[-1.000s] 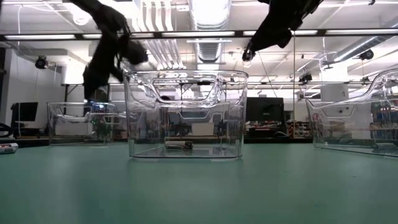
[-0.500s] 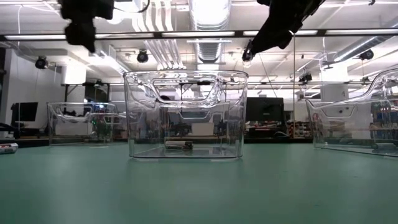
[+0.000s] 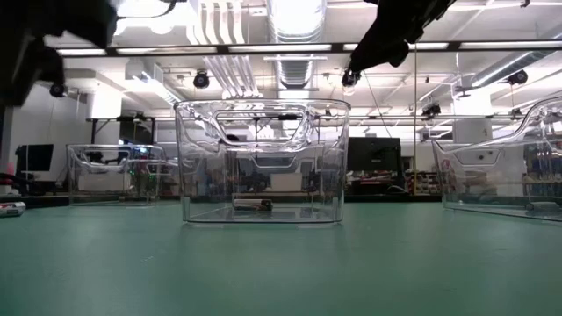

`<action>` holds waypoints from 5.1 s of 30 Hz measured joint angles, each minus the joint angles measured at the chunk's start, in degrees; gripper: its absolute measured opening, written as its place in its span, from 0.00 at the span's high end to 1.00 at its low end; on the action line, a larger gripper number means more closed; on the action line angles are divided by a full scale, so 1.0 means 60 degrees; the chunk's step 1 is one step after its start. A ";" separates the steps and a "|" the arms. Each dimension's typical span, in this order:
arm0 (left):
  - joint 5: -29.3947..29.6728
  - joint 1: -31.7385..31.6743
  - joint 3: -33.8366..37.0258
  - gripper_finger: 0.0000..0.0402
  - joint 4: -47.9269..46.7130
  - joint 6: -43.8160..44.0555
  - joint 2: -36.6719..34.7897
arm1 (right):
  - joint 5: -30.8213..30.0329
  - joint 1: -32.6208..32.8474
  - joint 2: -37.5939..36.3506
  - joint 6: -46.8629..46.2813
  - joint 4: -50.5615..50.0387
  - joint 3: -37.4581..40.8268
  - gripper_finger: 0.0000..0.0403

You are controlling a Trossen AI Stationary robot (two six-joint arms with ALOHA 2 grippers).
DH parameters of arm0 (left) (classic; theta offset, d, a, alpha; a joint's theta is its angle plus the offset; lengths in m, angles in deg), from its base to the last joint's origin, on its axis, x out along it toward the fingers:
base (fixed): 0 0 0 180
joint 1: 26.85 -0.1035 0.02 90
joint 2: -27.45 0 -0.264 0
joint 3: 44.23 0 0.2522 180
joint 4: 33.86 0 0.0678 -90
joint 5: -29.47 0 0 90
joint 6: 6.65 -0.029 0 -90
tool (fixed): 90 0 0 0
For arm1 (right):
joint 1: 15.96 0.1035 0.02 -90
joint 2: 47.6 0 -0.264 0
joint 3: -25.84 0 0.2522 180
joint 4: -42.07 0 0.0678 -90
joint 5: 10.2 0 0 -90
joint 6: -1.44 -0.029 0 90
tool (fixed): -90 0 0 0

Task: Sort batteries
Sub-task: Put the white battery into the right transparent bin

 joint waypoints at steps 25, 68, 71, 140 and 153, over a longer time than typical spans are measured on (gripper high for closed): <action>0.0030 -0.1812 0.2372 0.61 0.0057 0.1388 0.2040 | 0.0011 0.0000 0.0000 0.0046 0.0200 0.0169 0.59; 0.1225 -0.1438 0.1908 0.98 0.1035 -0.0339 0.2981 | -0.2837 0.2363 -0.0687 0.0922 0.1273 0.0326 0.63; 0.1915 -0.1106 0.1164 0.99 0.1026 -0.0537 0.2485 | -0.2840 0.2772 -0.0344 0.1151 0.2970 0.0969 0.63; 0.7105 0.0334 0.1572 0.95 1.1266 -1.0511 -0.0479 | -0.1757 0.2334 0.4380 0.3349 0.7980 -0.1706 0.94; 0.8496 0.0847 0.2363 0.82 0.6935 -0.7074 -0.2005 | -0.3491 0.0727 0.0855 -0.1725 -0.5592 -0.2063 0.94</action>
